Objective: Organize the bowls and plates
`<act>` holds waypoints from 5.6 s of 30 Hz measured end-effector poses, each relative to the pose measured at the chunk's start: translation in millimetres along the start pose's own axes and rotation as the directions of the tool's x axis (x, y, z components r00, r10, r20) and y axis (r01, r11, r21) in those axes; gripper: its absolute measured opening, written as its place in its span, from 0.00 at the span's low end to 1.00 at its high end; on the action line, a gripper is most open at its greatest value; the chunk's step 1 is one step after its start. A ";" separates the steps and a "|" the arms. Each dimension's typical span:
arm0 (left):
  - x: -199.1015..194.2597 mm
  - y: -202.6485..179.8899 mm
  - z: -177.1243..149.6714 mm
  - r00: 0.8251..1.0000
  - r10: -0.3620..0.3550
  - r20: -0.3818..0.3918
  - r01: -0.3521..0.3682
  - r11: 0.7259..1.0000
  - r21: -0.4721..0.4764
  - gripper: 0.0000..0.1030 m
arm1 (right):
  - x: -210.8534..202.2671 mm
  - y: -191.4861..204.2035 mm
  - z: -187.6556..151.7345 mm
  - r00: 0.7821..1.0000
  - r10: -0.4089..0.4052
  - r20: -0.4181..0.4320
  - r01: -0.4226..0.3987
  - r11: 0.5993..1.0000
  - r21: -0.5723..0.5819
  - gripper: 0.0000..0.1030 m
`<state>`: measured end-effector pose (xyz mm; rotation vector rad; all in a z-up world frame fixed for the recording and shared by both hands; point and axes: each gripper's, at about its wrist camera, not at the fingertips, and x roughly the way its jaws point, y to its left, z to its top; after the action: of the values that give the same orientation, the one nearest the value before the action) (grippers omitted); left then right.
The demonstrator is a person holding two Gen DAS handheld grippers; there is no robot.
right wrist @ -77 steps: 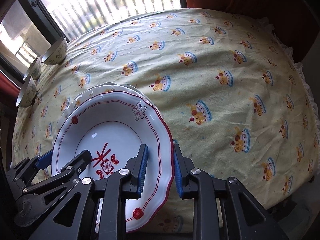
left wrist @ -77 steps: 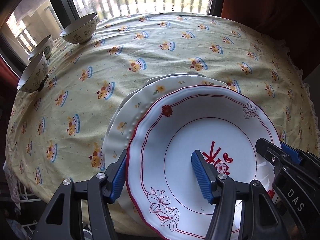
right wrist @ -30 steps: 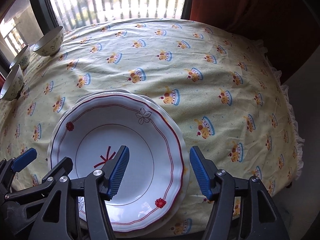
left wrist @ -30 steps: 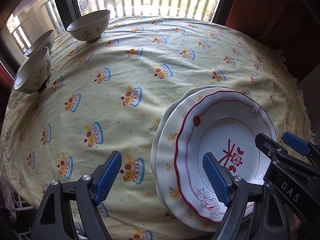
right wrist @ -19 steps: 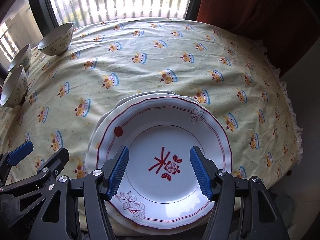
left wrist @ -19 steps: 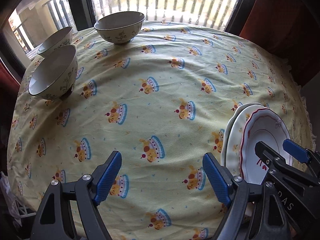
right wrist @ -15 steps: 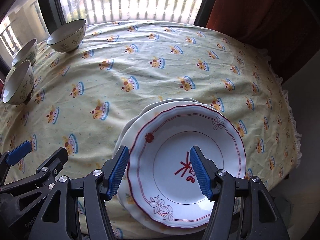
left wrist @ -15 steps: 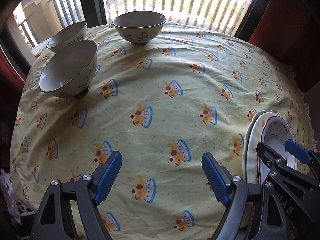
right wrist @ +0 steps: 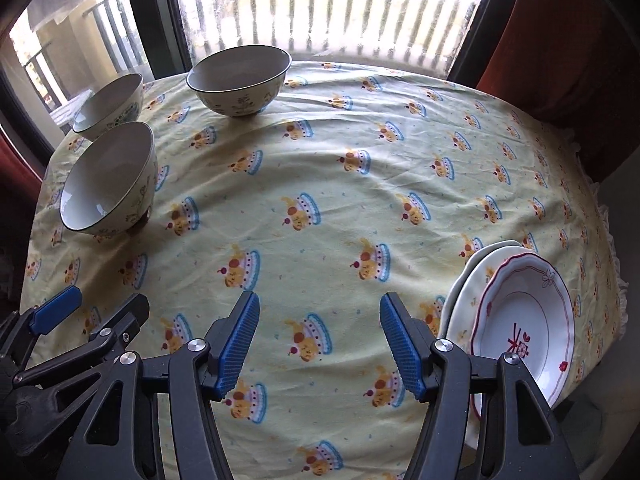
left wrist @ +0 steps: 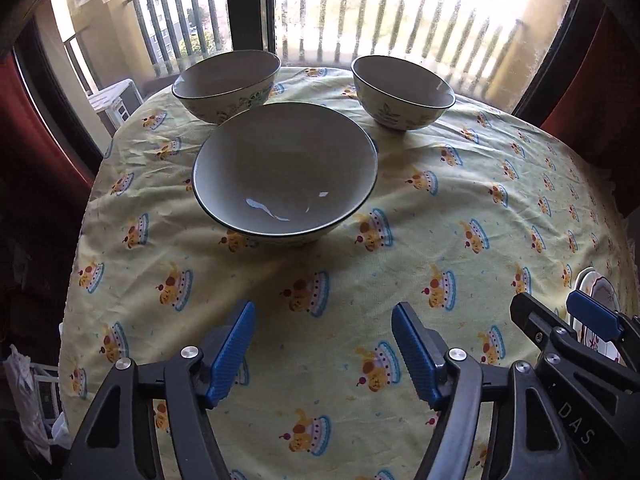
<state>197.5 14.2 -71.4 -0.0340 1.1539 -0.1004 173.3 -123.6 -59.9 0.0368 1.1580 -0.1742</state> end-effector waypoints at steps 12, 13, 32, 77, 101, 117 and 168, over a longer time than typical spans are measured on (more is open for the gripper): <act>15.9 60.5 63.6 0.997 0.034 0.071 -0.033 0.999 -0.021 0.68 | 7.9 64.4 55.1 0.996 0.051 0.073 -0.053 0.998 0.028 0.63; 19.7 63.5 68.4 0.997 0.036 0.070 -0.034 0.999 -0.019 0.67 | 10.2 69.3 60.6 0.996 0.050 0.078 -0.053 0.998 0.029 0.63; 74.7 81.4 92.0 0.998 -0.005 -0.061 0.003 0.999 -0.038 0.32 | 69.7 110.3 100.0 0.987 0.160 -0.033 -0.158 0.986 0.043 0.17; 14.9 -57.6 -13.4 0.996 -0.060 -0.062 0.069 0.986 0.153 0.23 | 11.7 -21.9 -6.5 0.988 0.140 -0.070 -0.135 0.988 0.072 0.14; 14.3 -133.1 -63.8 0.997 0.048 -0.062 -0.049 0.998 -0.026 0.35 | 24.8 -112.2 -39.9 0.964 0.243 -0.110 -0.250 0.967 -0.050 0.14; -12.9 -129.8 -84.0 0.989 0.144 -0.037 -0.147 0.984 -0.104 0.67 | 12.3 -113.2 -55.1 0.951 0.288 -0.115 -0.304 0.939 -0.161 0.19; -51.9 64.4 68.2 0.987 -0.035 0.154 0.018 0.994 0.107 0.90 | -59.5 99.8 69.5 0.974 0.139 0.180 -0.141 0.990 0.003 0.77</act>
<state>243.0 81.7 -1.5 0.0359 0.9904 -0.1794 228.8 -26.5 16.4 0.1141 0.9700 -0.0597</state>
